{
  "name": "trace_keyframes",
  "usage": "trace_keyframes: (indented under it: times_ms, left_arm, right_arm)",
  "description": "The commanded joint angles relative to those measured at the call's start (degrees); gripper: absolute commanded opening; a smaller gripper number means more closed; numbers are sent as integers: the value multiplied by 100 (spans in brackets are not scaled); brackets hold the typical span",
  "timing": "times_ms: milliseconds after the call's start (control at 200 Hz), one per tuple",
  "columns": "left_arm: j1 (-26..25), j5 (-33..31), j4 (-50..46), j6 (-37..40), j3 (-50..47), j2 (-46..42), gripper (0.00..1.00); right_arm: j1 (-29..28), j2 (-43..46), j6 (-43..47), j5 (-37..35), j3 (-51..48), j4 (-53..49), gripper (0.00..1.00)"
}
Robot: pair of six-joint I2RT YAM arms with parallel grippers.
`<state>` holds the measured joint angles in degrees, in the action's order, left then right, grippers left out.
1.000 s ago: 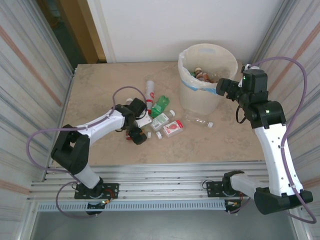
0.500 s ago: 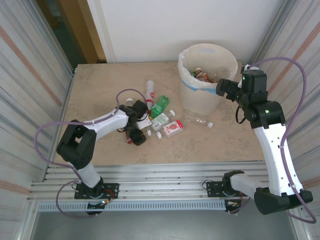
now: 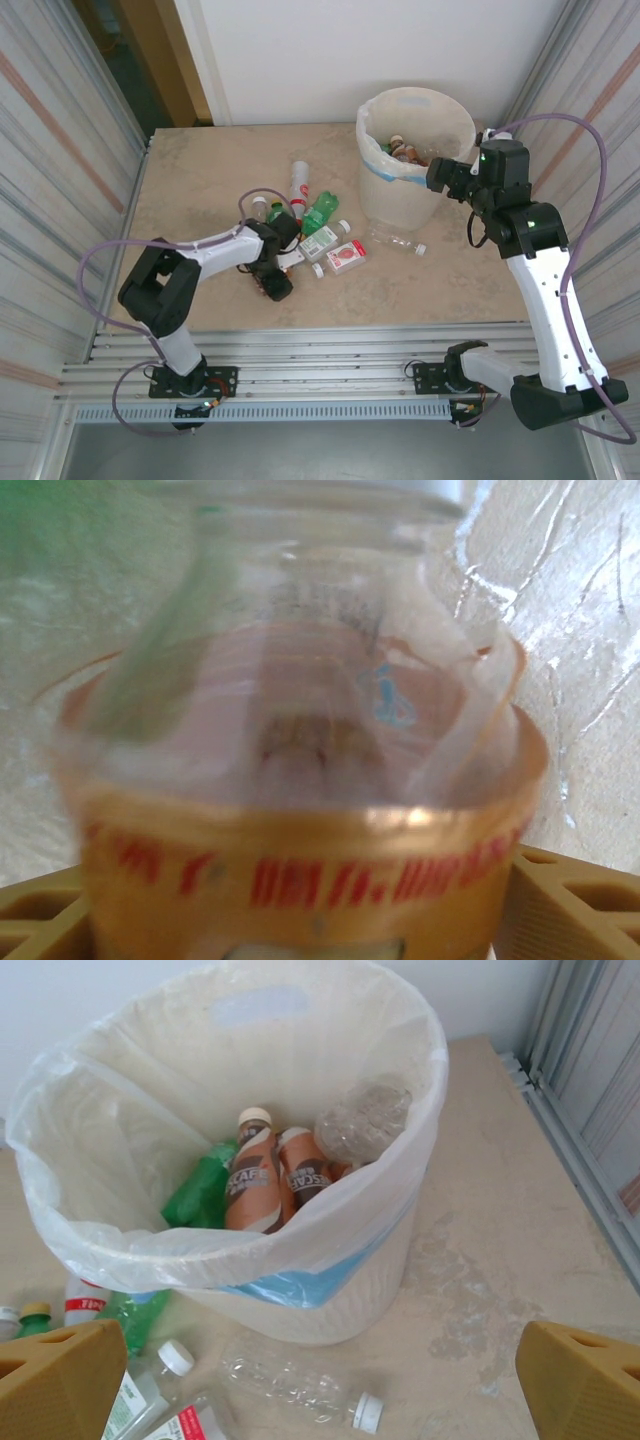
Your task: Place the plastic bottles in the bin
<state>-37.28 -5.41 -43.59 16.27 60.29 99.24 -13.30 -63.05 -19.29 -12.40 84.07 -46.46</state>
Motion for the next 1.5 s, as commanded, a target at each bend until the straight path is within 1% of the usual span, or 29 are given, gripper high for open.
trace_keyframes:
  times_ms: [0, 20, 85, 105, 170, 215, 426, 446, 491, 696, 842, 977, 1067, 1232, 1347, 1493]
  left_arm:
    - [-80, -52, -70, -132, -3, 163, 72]
    - [-81, -47, -77, -129, 15, 168, 70]
    - [-89, -25, -122, -141, 33, 160, 67]
    - [-87, -22, -135, -142, 48, 144, 65]
    - [-108, 1, -142, -168, 68, 49, 63]
    - [-123, 48, -141, -165, 90, -38, 59]
    - [-353, 52, -304, -150, 253, -538, 58]
    - [-374, 52, -320, -151, 270, -600, 56]
    - [-432, 73, -338, -151, 277, -760, 55]
    - [-611, 356, -339, -42, 432, -1459, 53]
    - [-633, 479, -234, -2, 557, -2011, 52]
    - [-645, 502, 311, -131, 420, -2549, 52]
    - [-633, 560, 905, -349, 267, -2840, 51]
    - [-632, 781, 1884, -750, 169, -3097, 51]
    - [-632, 816, 2337, -1061, 202, -3106, 51]
    - [-632, 972, 2864, -1363, 154, -3153, 51]
  right_arm:
    - [-67, 74, 83, -90, -79, 144, 98]
    - [-67, 67, 91, -103, -68, 137, 98]
    - [-92, 81, 101, -125, -45, 114, 98]
    - [-100, 90, 105, -137, -32, 111, 98]
    - [-124, 114, 116, -156, -27, 98, 98]
    - [-145, 141, 118, -150, -31, 95, 98]
    - [-242, 146, 153, -89, 66, -6, 98]
    - [-257, 130, 153, -74, 99, -24, 98]
    - [-297, 101, 170, -27, 169, -81, 98]
    - [-664, 30, 224, 62, 354, -191, 98]
    - [-904, 0, 250, 106, 395, -154, 98]
    - [-1095, 3, 234, 393, 372, 32, 98]
    - [-1258, -39, 224, 462, 373, 144, 98]
    - [-1549, -218, 165, 837, 381, 384, 98]
    - [-1724, -423, 103, 1385, 380, 687, 98]
    - [-1900, -704, 5, 2310, 347, 1176, 98]
